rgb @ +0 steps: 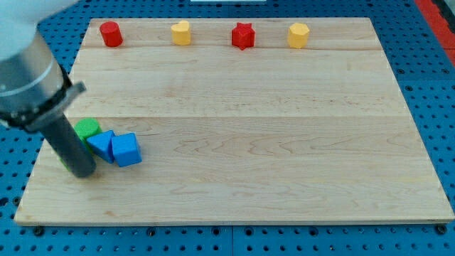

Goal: Separate the green and blue blocks

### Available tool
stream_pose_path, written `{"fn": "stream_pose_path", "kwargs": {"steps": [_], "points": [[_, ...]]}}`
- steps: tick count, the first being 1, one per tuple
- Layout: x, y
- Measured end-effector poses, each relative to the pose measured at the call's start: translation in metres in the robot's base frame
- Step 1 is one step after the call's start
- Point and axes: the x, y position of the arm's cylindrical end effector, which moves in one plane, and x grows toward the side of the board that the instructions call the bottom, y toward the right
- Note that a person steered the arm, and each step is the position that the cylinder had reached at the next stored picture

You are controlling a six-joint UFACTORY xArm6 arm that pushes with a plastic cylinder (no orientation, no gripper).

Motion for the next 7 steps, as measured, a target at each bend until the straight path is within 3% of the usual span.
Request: {"fn": "stream_pose_path", "kwargs": {"steps": [1, 2, 4, 5, 6, 7], "points": [[0.036, 0.007], [0.011, -0.042], [-0.062, 0.001], [-0.119, 0.001], [-0.141, 0.022], [-0.146, -0.01]]}}
